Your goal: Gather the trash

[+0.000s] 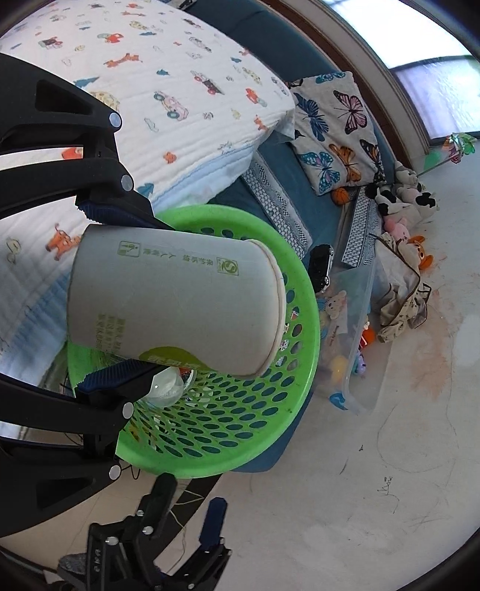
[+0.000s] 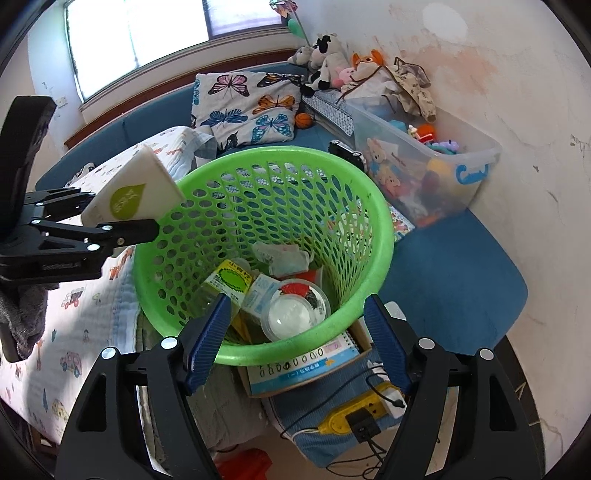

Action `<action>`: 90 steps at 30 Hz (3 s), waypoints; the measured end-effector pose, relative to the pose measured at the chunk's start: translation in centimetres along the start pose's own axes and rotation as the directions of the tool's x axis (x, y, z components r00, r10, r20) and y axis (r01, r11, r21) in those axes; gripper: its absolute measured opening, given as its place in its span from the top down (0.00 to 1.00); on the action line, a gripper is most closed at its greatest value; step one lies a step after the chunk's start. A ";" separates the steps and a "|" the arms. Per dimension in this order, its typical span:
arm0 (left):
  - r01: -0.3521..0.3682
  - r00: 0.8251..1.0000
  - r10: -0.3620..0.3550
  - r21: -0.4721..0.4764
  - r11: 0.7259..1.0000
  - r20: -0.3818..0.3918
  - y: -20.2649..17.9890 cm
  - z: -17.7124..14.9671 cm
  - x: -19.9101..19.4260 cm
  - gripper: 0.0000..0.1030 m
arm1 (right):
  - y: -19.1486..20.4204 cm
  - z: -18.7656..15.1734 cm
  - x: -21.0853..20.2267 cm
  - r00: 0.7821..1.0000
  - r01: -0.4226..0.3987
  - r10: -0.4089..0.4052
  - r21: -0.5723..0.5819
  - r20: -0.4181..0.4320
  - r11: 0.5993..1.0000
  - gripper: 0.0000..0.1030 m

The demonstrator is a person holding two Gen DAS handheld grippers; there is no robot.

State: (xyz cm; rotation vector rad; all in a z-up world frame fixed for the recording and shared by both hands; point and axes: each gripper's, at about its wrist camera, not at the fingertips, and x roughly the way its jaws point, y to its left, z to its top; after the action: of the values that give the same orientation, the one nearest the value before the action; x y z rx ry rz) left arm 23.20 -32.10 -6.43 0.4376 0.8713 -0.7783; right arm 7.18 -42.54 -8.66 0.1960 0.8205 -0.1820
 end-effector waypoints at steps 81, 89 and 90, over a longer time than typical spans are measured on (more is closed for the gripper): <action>-0.274 0.900 0.394 -0.463 0.843 0.184 8.9 -18.0 -20.9 0.07 | 14.5 -2.1 -8.3 0.987 -0.120 0.136 -0.164 0.088 0.979 0.07; -0.291 0.884 0.436 -0.530 0.796 0.169 10.1 -20.1 -22.3 0.07 | 16.6 -2.0 -8.4 0.982 -0.151 0.170 -0.189 0.087 0.970 0.07; -0.297 0.881 0.443 -0.536 0.790 0.164 10.2 -20.3 -22.4 0.07 | 16.9 -1.9 -8.4 0.981 -0.157 0.176 -0.192 0.087 0.969 0.07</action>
State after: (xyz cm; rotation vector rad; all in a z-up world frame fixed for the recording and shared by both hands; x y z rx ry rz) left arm 11.56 -3.16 0.27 0.0252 0.6508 -0.2135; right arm 4.18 -25.01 -2.01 0.0792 0.7094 0.0422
